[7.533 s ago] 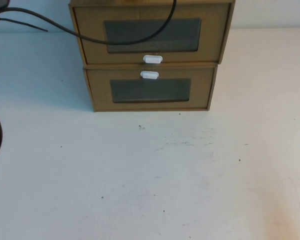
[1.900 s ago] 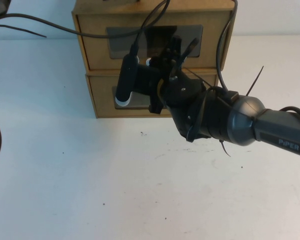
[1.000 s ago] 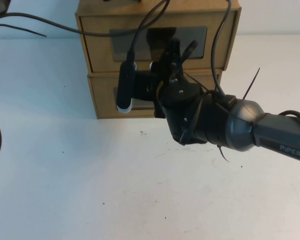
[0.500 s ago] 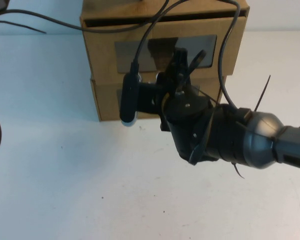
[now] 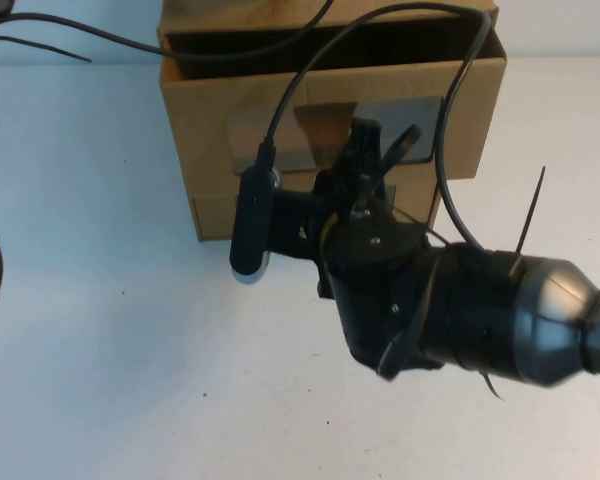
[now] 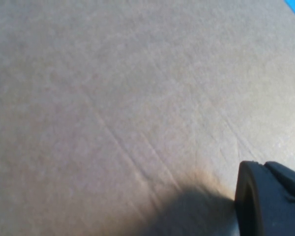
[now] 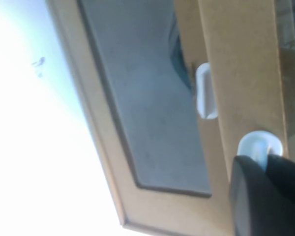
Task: Open the shoe box
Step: 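Pull the top drawer of the cardboard box fully open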
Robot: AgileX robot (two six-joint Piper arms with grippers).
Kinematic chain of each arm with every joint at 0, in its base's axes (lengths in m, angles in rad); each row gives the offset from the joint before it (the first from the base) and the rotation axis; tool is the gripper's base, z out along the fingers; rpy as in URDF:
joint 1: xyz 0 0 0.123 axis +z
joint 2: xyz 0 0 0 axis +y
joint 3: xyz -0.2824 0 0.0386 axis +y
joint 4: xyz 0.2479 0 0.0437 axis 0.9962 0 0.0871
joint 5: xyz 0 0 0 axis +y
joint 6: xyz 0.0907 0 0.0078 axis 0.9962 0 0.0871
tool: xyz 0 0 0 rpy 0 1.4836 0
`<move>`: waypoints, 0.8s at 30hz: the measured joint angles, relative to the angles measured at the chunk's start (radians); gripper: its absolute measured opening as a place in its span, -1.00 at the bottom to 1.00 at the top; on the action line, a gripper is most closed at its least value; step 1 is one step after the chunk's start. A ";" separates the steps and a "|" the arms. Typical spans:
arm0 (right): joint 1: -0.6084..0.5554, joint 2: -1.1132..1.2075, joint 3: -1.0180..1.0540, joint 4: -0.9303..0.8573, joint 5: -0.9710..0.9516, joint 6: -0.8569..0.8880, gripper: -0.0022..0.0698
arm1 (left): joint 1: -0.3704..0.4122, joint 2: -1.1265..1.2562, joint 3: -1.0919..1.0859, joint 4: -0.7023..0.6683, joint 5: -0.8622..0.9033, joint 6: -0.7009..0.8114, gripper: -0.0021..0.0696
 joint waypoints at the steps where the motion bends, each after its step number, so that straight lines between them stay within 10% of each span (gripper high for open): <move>1: 0.009 -0.008 0.011 0.001 0.009 -0.001 -0.92 | 0.000 0.000 0.000 0.000 0.000 -0.002 -0.95; 24: 0.294 -0.160 0.146 0.303 0.268 -0.026 -0.92 | 0.000 0.000 0.000 0.000 0.000 -0.011 -0.95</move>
